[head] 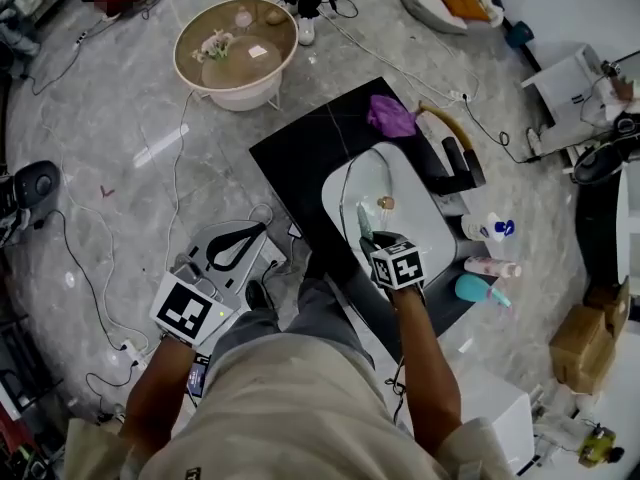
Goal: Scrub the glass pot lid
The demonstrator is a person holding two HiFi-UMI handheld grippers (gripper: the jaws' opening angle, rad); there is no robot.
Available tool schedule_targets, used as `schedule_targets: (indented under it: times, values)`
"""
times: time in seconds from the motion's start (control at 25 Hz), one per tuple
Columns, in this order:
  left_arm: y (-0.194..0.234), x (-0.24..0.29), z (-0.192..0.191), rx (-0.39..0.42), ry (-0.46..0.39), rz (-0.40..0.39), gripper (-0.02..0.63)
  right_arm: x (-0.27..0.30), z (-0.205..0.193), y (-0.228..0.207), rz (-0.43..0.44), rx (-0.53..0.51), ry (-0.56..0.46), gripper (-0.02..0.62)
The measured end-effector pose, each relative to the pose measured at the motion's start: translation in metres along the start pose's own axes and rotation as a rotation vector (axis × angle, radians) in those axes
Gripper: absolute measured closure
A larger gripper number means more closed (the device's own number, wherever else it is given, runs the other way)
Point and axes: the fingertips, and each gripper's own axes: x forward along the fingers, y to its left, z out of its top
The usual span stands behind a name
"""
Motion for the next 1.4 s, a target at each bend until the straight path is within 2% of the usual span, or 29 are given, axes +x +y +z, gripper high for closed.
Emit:
schedule_targets:
  times: [0.12,0.24,0.28,0.4,0.52,0.76,1.04,1.12,1.24,1.4]
  values:
    - [-0.002,-0.022,0.009,0.022,-0.013,0.008,0.592,-0.035,0.019,0.014,-0.05,-0.014,-0.092,0.511]
    - [-0.002,-0.047,0.017,0.037,-0.01,0.026,0.592,-0.079,0.047,0.039,-0.063,-0.037,-0.211,0.511]
    - [0.0,-0.055,0.02,0.062,-0.017,0.03,0.592,-0.096,0.058,0.048,-0.068,-0.045,-0.257,0.511]
    - [0.01,-0.073,0.034,0.204,-0.092,0.044,0.592,-0.146,0.094,0.075,-0.086,-0.087,-0.398,0.511]
    - [0.021,-0.095,0.041,0.211,-0.131,0.065,0.592,-0.186,0.128,0.109,-0.086,-0.141,-0.529,0.511]
    - [0.034,-0.139,0.042,0.229,-0.15,0.11,0.592,-0.261,0.17,0.184,-0.041,-0.241,-0.742,0.512]
    - [0.035,-0.18,0.035,0.231,-0.165,0.139,0.592,-0.33,0.185,0.256,0.0,-0.333,-0.898,0.512]
    - [0.034,-0.187,0.034,0.21,-0.172,0.146,0.592,-0.343,0.186,0.271,0.001,-0.369,-0.936,0.515]
    - [0.035,-0.195,0.033,0.178,-0.178,0.154,0.592,-0.356,0.187,0.287,-0.024,-0.412,-0.96,0.523]
    - [0.029,-0.198,0.032,0.16,-0.18,0.149,0.592,-0.363,0.182,0.294,-0.033,-0.42,-0.966,0.523]
